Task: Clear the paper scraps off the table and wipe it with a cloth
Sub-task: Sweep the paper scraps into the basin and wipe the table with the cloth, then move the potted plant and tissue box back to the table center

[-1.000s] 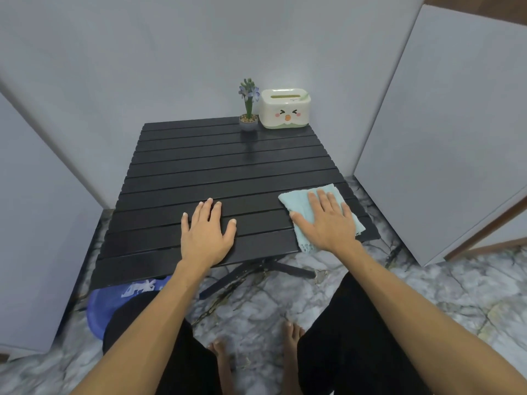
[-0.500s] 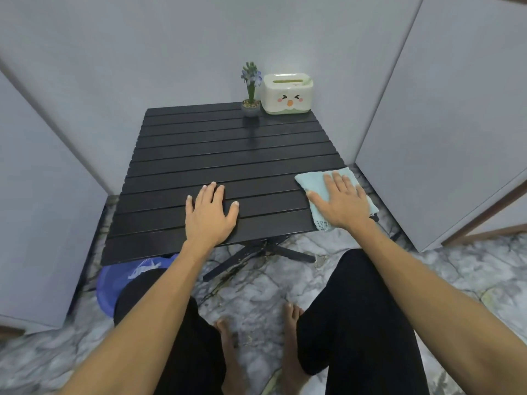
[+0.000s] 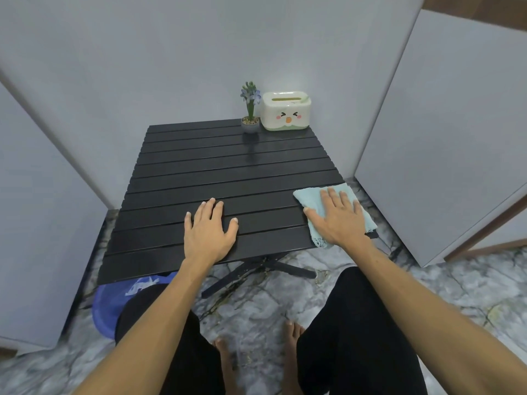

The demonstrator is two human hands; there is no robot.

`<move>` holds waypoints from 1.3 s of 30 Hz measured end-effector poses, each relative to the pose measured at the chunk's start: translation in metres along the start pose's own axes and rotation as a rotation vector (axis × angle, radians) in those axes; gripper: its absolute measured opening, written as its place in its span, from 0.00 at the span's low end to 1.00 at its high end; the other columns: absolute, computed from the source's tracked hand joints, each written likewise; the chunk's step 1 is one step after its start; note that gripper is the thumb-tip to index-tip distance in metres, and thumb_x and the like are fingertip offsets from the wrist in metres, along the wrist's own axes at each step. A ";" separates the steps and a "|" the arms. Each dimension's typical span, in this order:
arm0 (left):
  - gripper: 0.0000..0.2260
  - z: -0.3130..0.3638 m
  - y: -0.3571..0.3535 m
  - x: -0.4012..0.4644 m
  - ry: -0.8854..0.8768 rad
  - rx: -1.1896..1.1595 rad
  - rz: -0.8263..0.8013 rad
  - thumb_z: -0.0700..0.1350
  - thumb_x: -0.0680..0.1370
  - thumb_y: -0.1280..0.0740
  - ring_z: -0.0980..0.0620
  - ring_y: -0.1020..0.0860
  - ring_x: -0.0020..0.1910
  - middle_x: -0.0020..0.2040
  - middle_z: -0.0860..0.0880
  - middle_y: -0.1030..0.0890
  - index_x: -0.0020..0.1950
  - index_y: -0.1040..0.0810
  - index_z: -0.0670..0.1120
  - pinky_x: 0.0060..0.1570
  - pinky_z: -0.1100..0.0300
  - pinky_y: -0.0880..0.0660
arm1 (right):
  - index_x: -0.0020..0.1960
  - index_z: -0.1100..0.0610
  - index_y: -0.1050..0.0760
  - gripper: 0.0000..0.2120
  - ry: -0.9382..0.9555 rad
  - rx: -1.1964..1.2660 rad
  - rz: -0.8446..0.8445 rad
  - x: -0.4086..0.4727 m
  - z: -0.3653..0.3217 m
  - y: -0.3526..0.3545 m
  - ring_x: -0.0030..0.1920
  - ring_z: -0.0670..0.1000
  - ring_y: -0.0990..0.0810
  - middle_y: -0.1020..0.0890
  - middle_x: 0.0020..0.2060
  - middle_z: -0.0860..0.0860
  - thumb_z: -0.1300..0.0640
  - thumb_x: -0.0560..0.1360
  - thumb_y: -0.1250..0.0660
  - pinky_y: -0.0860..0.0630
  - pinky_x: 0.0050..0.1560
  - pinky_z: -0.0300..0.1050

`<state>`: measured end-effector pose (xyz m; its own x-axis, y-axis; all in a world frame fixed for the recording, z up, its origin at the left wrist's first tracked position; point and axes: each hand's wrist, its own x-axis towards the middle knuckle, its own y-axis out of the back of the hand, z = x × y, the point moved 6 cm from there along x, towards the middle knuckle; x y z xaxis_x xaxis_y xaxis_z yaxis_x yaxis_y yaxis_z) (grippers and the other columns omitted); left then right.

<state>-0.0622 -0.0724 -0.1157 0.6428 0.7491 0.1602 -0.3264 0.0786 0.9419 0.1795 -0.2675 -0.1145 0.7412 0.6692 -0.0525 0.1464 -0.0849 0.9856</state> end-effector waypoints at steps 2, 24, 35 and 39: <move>0.28 -0.001 0.000 0.001 -0.005 -0.005 -0.007 0.61 0.80 0.47 0.50 0.45 0.78 0.79 0.50 0.39 0.77 0.36 0.49 0.76 0.44 0.51 | 0.81 0.50 0.48 0.39 0.013 0.018 0.017 -0.002 0.000 0.003 0.80 0.54 0.51 0.48 0.81 0.49 0.29 0.77 0.57 0.55 0.77 0.59; 0.26 0.012 0.041 0.029 -0.171 -0.316 -0.052 0.57 0.79 0.37 0.53 0.35 0.73 0.73 0.52 0.31 0.75 0.34 0.48 0.72 0.54 0.39 | 0.77 0.53 0.35 0.31 0.377 0.329 0.108 0.021 -0.079 0.041 0.75 0.49 0.36 0.32 0.75 0.50 0.39 0.79 0.40 0.39 0.75 0.46; 0.29 0.015 0.029 0.162 -0.233 -0.223 -0.110 0.61 0.79 0.39 0.54 0.41 0.75 0.76 0.54 0.36 0.77 0.38 0.51 0.74 0.54 0.41 | 0.79 0.51 0.42 0.36 0.403 0.212 0.046 0.154 -0.114 0.037 0.77 0.49 0.42 0.38 0.78 0.48 0.33 0.77 0.43 0.46 0.77 0.47; 0.32 0.019 0.011 0.219 -0.238 -0.192 -0.129 0.63 0.78 0.40 0.52 0.41 0.76 0.78 0.52 0.39 0.78 0.41 0.51 0.74 0.52 0.41 | 0.80 0.52 0.42 0.37 0.415 0.193 0.054 0.200 -0.122 0.031 0.78 0.48 0.44 0.40 0.79 0.49 0.33 0.77 0.43 0.49 0.77 0.48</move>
<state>0.0882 0.0797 -0.0649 0.8240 0.5517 0.1289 -0.3419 0.3028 0.8896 0.2517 -0.0462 -0.0749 0.4317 0.8958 0.1056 0.2635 -0.2372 0.9350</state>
